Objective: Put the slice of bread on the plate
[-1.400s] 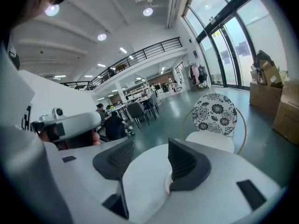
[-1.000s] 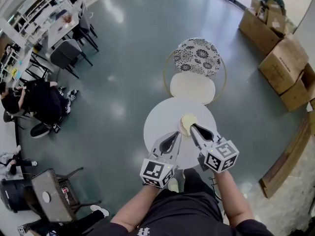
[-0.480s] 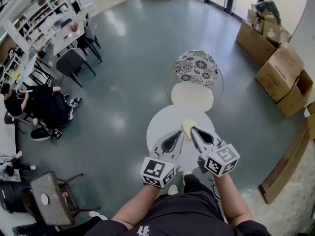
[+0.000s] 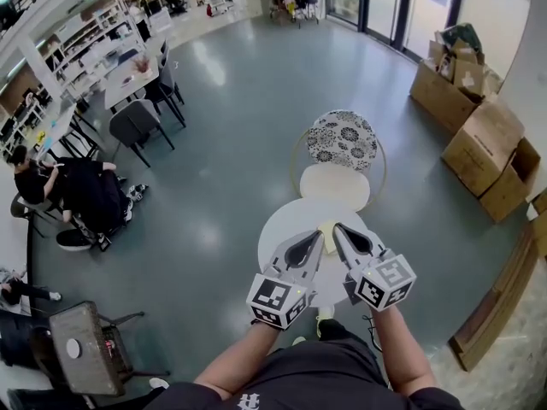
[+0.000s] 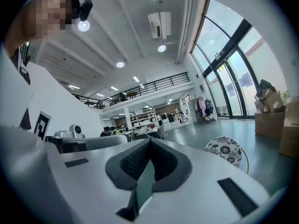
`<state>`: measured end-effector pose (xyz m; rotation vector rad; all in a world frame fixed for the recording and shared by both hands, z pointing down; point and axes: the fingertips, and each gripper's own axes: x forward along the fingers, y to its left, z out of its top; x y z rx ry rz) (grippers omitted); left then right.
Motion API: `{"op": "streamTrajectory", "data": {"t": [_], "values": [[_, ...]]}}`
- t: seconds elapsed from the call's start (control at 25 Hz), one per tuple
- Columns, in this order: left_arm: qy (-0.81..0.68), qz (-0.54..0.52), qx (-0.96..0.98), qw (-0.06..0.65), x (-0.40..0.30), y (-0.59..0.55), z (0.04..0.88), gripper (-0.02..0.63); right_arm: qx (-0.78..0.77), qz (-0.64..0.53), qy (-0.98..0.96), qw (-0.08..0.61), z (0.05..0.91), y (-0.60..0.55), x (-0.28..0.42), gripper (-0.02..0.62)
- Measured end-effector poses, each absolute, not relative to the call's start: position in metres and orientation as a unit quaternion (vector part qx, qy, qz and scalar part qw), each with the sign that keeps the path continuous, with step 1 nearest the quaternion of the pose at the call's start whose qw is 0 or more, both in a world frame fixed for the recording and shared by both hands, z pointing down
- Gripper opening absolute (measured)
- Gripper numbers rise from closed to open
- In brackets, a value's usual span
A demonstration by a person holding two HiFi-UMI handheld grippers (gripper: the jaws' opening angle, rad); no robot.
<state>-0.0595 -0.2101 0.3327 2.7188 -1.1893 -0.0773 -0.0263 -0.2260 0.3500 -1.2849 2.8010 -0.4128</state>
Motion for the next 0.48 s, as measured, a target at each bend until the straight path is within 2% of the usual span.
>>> {"op": "streamTrajectory", "data": {"t": [0.48], "values": [[-0.405, -0.031, 0.911, 0.072, -0.065, -0.186, 0.324, 0.006, -0.404, -0.118, 0.907, 0.022, 0.335, -0.204, -0.034, 0.006]]}}
